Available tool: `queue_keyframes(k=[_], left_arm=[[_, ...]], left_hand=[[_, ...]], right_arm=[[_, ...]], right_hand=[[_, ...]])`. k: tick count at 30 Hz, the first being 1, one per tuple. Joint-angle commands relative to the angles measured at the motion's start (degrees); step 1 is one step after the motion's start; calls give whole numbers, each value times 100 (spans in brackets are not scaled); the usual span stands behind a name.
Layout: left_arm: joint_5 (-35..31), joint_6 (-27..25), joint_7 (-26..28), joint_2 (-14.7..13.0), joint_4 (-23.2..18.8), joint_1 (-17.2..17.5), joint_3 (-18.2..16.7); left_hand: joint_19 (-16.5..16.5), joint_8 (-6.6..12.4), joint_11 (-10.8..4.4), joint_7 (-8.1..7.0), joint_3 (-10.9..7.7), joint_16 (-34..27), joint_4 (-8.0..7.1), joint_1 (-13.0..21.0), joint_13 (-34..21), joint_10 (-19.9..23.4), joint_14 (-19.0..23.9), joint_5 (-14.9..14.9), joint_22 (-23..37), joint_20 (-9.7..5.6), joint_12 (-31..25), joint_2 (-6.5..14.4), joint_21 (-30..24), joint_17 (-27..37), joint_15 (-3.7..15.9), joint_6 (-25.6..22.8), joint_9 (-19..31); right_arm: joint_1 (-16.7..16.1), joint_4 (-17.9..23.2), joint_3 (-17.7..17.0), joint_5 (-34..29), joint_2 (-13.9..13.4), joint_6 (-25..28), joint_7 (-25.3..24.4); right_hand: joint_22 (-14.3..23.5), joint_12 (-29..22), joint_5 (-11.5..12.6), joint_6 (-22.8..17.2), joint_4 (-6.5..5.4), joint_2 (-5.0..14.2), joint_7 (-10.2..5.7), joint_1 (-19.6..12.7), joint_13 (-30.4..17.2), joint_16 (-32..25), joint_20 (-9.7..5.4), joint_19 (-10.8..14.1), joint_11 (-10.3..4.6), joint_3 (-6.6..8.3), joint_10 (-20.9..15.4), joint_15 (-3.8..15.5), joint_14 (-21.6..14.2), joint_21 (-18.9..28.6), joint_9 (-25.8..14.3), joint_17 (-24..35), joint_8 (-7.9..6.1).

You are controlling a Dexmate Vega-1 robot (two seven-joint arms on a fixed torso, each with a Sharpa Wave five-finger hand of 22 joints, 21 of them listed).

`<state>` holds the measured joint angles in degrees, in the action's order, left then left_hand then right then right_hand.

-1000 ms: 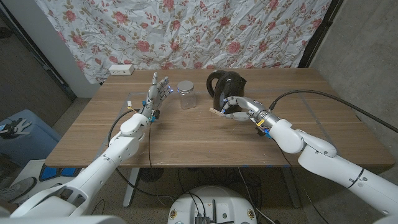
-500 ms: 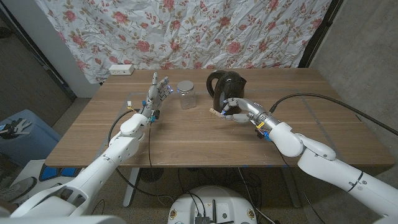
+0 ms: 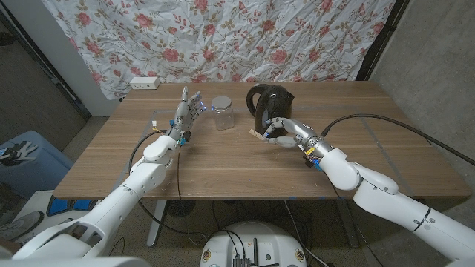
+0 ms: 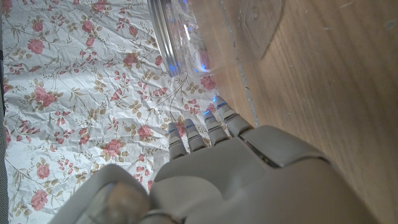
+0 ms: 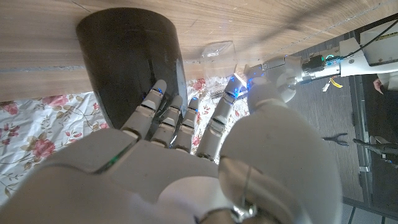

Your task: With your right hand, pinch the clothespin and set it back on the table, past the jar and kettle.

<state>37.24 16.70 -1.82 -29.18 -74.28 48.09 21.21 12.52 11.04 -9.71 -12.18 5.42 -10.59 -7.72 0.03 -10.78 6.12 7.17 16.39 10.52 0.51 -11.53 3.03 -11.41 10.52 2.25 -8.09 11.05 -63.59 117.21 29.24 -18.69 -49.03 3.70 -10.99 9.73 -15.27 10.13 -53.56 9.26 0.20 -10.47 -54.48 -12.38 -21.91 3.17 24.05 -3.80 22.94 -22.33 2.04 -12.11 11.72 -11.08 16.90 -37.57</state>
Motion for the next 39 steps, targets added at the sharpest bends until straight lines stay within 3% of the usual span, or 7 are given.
queue_keyframes(k=[1,17,19,24,39], left_arm=[[0,0,2,-1,-5,1,0],[0,-1,3,-2,-8,1,0],[0,-1,3,-2,-8,1,0],[0,-2,3,-2,-8,1,0],[0,-1,4,-1,-8,2,0]], left_hand=[[47,37,-46,-50,-3,-30,-33,19,-12,13,50,20,14,6,-33,47,-42,21,41,-5,28],[50,36,-37,-50,-3,-28,-32,19,-12,15,47,20,14,6,-34,47,-43,21,37,-5,28],[46,36,-29,-50,-3,-28,-32,19,-12,12,45,20,14,10,-33,46,-41,21,37,-5,28],[48,36,-38,-50,-3,-30,-32,19,-12,19,51,20,14,6,-36,46,-42,21,41,-4,28],[49,35,-47,-50,-3,-30,-32,20,-12,23,50,21,14,5,-37,46,-42,21,39,-3,28]], right_arm=[[-4,-123,45,-28,107,-79,-167],[52,-552,85,98,238,-620,-376],[42,-587,79,94,251,-659,-413],[26,-664,57,125,277,-747,-468],[-8,-879,16,235,361,-1053,-577]], right_hand=[[32,-30,25,-224,26,45,-125,-84,-17,-52,-22,47,-10,27,-85,116,-68,7,-2,32,-41],[32,-61,33,-457,14,109,-101,-136,-15,-96,-67,98,-81,19,-264,199,-151,15,48,43,-24],[31,-67,30,-549,17,98,-111,-143,-13,-111,-68,121,-161,3,-312,212,-187,19,62,41,-25],[30,-92,16,-648,40,43,-183,-173,-5,-129,-72,163,-185,-23,-439,239,-238,26,85,33,5],[30,-117,7,-819,54,-5,-149,-248,10,-173,-103,195,-223,-46,-622,322,-338,22,112,25,71]])
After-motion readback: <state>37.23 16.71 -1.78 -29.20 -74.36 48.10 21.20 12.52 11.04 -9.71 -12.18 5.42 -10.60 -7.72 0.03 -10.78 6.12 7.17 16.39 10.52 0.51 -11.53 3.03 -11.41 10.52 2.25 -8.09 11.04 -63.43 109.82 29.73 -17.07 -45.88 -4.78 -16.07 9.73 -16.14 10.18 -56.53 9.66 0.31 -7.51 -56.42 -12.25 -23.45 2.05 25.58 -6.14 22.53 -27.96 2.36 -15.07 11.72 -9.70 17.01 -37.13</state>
